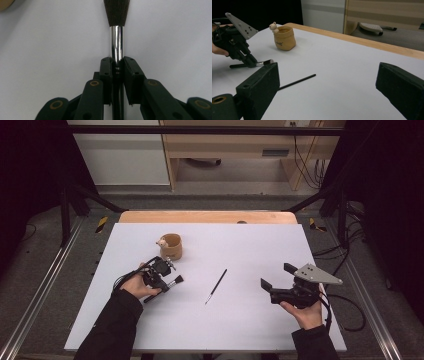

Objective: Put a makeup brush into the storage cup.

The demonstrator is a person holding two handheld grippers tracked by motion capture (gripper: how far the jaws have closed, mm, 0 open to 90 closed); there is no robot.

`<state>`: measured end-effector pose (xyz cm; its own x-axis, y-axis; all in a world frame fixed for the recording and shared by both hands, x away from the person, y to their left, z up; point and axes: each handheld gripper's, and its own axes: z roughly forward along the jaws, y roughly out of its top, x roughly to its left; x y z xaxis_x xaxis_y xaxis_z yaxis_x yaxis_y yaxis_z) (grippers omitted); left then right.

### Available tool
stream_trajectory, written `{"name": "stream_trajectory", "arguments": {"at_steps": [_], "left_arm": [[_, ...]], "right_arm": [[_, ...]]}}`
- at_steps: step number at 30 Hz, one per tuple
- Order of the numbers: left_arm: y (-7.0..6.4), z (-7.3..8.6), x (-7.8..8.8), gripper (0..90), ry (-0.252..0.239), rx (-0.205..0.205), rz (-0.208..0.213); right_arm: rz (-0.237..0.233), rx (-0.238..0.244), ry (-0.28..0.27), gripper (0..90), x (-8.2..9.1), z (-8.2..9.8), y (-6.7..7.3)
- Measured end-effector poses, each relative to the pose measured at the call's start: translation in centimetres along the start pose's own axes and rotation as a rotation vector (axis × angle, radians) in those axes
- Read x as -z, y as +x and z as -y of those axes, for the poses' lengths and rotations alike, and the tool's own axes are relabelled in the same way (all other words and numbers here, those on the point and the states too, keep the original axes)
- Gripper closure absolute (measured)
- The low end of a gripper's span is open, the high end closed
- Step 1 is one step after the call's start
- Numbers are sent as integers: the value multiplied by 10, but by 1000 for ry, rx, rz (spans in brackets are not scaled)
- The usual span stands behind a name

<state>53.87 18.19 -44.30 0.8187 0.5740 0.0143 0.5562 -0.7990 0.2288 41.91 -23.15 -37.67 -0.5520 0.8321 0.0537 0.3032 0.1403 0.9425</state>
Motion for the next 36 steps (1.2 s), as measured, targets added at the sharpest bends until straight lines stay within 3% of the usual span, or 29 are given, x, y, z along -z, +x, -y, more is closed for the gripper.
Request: {"name": "stream_trajectory", "arguments": {"at_steps": [18,30,36], "left_arm": [[-3,0,2,784,-1,-20,-24],[-2,9,30,786,-98,-13,-45],[-7,14,44,785,-181,-3,-66]], "right_arm": [[-1,-4,-1,57,1,0,0],[-2,0,-4,57,1,-1,1],[-1,1,-3,57,1,-1,1]]}}
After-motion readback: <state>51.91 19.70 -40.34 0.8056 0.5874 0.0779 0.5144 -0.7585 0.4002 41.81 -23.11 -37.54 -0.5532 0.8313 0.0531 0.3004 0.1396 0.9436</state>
